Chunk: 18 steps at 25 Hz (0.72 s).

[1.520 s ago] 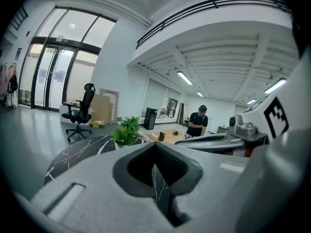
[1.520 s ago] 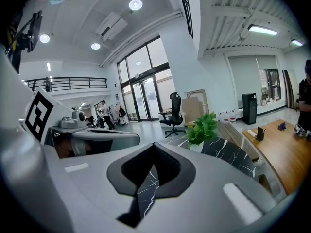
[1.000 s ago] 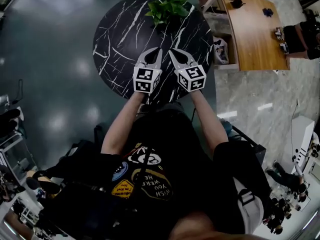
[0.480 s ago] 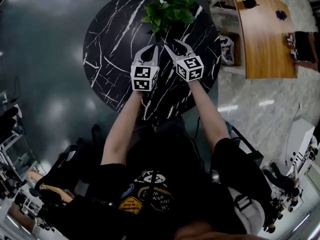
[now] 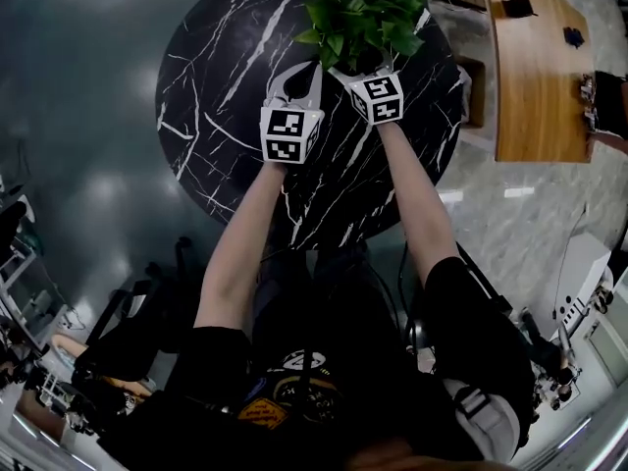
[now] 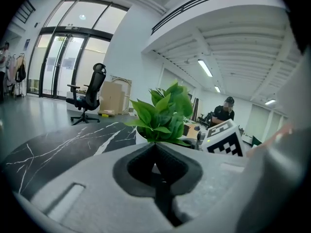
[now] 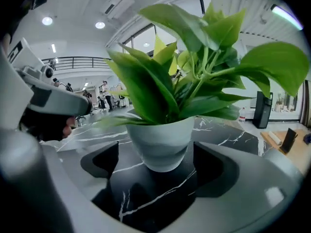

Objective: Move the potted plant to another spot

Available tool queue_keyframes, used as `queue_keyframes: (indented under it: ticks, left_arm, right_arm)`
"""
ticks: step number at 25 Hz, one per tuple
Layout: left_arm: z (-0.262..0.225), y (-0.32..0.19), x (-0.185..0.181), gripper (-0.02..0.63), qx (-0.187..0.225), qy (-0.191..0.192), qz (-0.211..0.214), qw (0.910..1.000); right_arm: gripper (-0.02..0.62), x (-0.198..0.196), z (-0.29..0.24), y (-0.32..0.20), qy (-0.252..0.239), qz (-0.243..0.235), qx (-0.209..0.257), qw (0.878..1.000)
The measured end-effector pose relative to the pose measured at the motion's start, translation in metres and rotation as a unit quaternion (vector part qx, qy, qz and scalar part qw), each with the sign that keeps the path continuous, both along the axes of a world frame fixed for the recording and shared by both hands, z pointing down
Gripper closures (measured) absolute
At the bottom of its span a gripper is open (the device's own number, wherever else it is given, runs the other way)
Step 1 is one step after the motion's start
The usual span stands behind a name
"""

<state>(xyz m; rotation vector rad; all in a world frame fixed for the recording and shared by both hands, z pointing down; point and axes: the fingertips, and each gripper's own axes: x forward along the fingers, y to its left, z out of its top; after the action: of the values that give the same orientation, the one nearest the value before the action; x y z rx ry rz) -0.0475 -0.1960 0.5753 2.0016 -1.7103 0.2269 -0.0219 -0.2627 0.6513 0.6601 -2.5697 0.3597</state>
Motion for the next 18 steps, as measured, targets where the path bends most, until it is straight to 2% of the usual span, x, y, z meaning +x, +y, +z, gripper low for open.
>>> queue_keyframes:
  ticks: [6,11,18]
  left_arm:
    - [-0.007,-0.002,-0.021,0.603,0.009,0.019,-0.012,0.9997]
    - [-0.01,-0.002,-0.033,0.603,0.009,0.009,-0.002,0.9999]
    - [-0.013,0.011,-0.058,0.603,0.013,0.013,-0.025,0.9995]
  right_arm:
    - [0.103,-0.025,0.001,-0.019,-0.023,0.029,0.005,0.999]
    - [0.106,-0.032,0.007,-0.03,-0.001,0.06,0.022,0.998]
    - [0.115,-0.035,0.01,-0.029,0.01,0.066,0.022,0.998]
